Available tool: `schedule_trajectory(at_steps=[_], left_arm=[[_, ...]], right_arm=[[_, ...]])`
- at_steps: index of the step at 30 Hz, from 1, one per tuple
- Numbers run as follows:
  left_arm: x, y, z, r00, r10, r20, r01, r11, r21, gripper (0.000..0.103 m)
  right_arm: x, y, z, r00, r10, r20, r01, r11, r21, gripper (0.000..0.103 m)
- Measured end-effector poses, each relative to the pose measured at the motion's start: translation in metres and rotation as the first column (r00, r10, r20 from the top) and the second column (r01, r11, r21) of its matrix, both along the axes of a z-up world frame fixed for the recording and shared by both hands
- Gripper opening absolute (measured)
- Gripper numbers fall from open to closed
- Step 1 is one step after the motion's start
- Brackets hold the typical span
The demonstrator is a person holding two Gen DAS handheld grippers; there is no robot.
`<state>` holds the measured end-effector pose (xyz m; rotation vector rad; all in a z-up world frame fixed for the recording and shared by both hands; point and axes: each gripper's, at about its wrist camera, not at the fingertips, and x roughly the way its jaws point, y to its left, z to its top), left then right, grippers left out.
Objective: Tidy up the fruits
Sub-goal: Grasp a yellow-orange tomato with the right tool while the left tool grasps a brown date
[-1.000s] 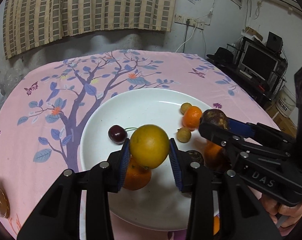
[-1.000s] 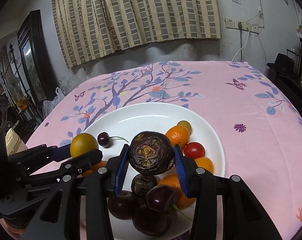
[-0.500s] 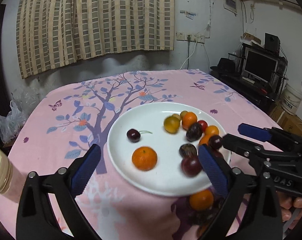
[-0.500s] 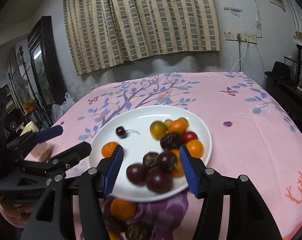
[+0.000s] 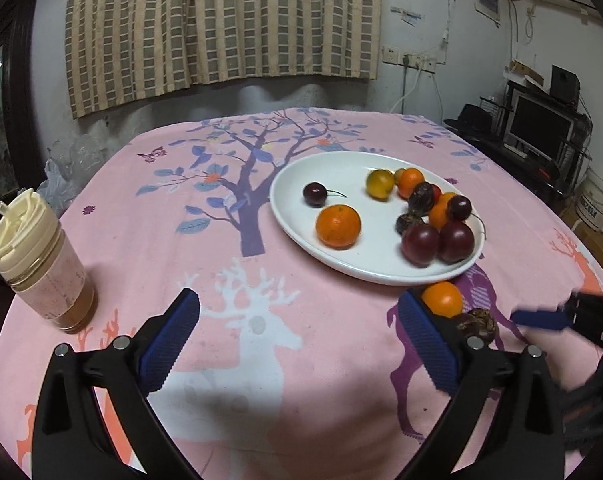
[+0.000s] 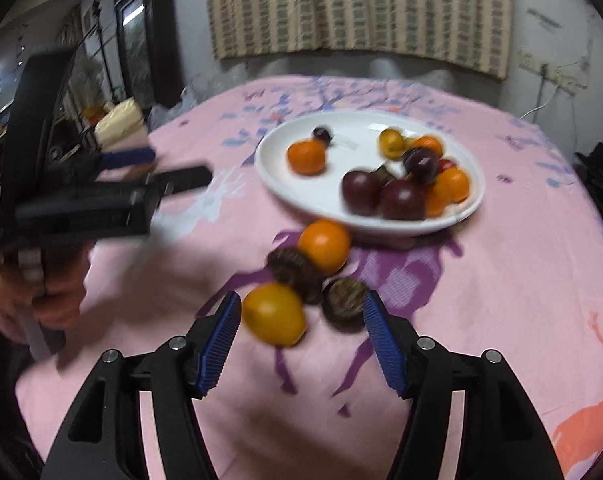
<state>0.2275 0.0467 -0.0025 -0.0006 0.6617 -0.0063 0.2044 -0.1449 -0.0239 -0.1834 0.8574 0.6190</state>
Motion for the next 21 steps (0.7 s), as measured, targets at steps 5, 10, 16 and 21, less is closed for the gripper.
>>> schedule_trajectory(at_steps=[5,10,16,21], left_arm=[[0.002,0.008,0.0,1.0,0.02,-0.016,-0.021,0.999,-0.034,0.098],[0.0,0.008,0.002,1.0,0.025,-0.01,-0.025,0.999,-0.039,0.098],[0.0,0.008,0.002,1.0,0.026,-0.012,-0.026,0.999,-0.039,0.098],[0.002,0.006,-0.003,0.999,-0.012,-0.052,0.007,0.995,-0.095,0.098]], right_arm=[[0.0,0.008,-0.009,0.999,0.019,-0.034,-0.02,0.999,-0.033,0.056],[0.004,0.022,-0.017,0.998,0.038,-0.058,-0.042,0.997,-0.064,0.053],[0.004,0.025,-0.019,0.999,0.027,-0.04,-0.031,0.995,-0.096,0.04],[0.002,-0.006,0.008,1.0,-0.03,-0.005,0.031,0.999,0.043,0.04]])
